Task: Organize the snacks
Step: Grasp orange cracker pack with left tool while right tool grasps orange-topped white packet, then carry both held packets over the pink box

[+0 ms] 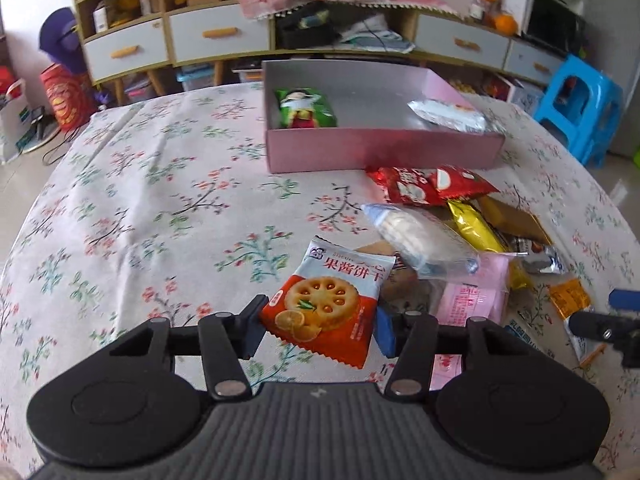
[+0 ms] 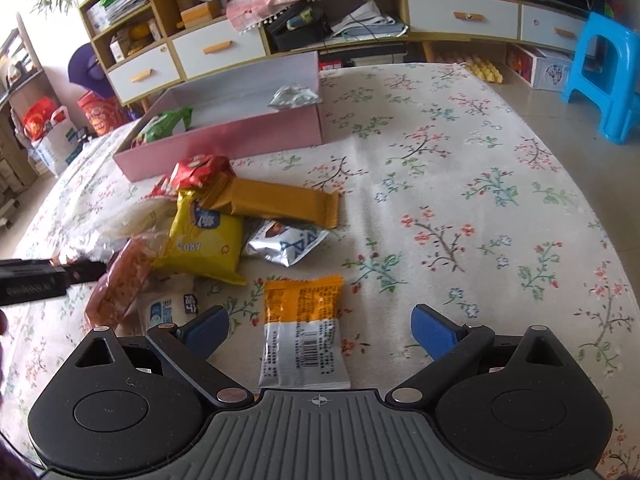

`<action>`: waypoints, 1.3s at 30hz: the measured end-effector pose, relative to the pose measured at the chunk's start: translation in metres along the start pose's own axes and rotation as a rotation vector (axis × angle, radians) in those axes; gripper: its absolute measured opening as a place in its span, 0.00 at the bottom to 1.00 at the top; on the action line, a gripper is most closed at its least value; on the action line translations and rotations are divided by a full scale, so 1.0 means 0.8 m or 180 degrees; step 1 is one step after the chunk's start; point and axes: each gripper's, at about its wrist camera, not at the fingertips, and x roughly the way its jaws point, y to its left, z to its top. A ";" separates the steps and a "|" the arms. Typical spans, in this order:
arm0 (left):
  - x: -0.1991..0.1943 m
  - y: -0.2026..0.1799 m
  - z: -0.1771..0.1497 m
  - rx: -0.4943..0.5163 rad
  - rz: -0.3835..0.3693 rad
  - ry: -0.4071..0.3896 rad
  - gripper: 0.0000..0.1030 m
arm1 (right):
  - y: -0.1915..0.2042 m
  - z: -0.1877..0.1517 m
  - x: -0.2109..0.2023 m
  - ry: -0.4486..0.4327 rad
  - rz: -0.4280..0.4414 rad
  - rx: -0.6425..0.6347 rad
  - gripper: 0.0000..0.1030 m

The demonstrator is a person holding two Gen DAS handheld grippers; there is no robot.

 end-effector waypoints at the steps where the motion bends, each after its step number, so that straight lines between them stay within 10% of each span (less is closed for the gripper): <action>1: -0.001 0.002 0.000 -0.0018 -0.0004 0.0000 0.49 | 0.002 -0.001 0.001 -0.0004 0.0002 -0.0025 0.94; 6: -0.001 0.004 -0.002 -0.0043 -0.0002 0.0017 0.49 | 0.009 -0.004 0.007 -0.0011 -0.0008 -0.0110 0.82; 11: 0.001 0.006 -0.004 -0.0098 -0.0008 0.0043 0.49 | 0.013 -0.006 0.009 -0.0068 -0.0127 -0.0245 0.41; 39: -0.025 0.014 0.055 -0.0085 0.0079 -0.0238 0.49 | -0.031 0.062 -0.012 -0.0402 0.0545 0.0471 0.38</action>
